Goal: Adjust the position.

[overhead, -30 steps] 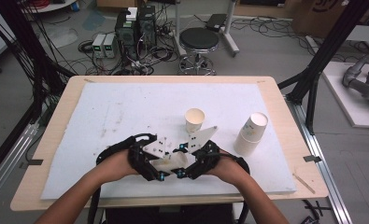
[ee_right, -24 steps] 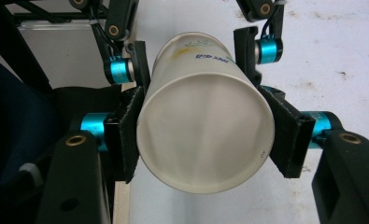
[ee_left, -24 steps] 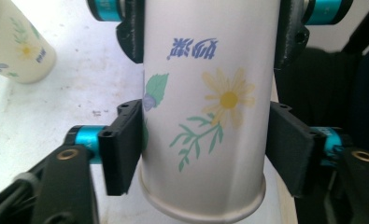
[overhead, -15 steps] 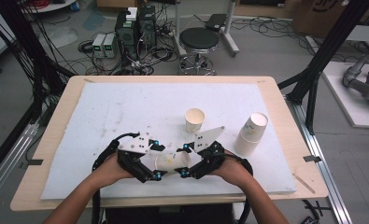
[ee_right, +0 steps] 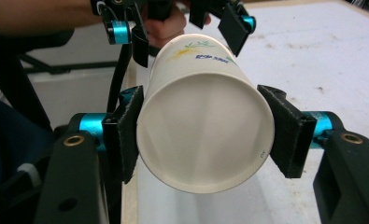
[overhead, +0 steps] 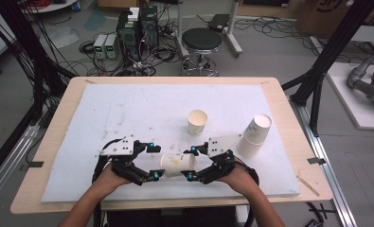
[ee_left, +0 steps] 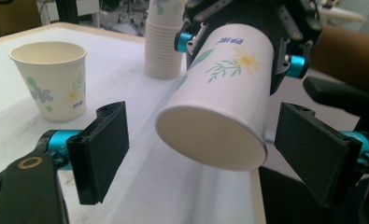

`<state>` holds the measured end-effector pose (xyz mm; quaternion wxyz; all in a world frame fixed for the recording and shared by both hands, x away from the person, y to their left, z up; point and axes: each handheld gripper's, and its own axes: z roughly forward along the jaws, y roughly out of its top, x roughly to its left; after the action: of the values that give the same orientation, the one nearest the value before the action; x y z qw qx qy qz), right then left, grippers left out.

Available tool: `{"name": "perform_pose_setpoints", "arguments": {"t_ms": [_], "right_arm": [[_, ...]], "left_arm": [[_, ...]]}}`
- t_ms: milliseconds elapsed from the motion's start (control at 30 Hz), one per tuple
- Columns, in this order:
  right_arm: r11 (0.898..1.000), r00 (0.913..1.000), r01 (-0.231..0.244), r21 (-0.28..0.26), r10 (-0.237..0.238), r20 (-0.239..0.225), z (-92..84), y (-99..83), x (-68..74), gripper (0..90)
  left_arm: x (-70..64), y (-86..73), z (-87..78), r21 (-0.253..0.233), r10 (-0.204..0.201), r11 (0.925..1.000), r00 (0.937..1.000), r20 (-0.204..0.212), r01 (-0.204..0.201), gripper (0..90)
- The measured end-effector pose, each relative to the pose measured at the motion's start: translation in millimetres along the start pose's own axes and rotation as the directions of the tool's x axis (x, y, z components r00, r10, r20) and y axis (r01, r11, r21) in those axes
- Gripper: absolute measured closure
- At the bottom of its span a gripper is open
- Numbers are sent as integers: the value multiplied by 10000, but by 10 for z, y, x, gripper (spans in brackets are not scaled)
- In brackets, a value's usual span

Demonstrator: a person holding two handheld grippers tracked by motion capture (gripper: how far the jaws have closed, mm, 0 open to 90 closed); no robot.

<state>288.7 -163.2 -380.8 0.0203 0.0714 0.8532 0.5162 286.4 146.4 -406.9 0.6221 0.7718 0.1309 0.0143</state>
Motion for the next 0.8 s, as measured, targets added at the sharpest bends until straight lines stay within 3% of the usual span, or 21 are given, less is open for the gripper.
{"name": "perform_pose_setpoints", "arguments": {"t_ms": [167, 300, 800], "right_arm": [[9979, 10000, -86, -640, 89, 44, -23, -82, 5, 366], [9970, 9999, -148, -758, 153, 51, -46, -112, -4, 366], [9884, 9991, -300, -1486, 252, -340, -88, -107, 1, 366]], "left_arm": [[-23, -4, -8, -541, -92, 9985, 10000, 22, 93, 179], [-34, 8, -6, -844, -96, 9964, 10000, -1, 95, 179], [-63, -28, 109, -884, 45, 9961, 9995, 304, -18, 180]]}}
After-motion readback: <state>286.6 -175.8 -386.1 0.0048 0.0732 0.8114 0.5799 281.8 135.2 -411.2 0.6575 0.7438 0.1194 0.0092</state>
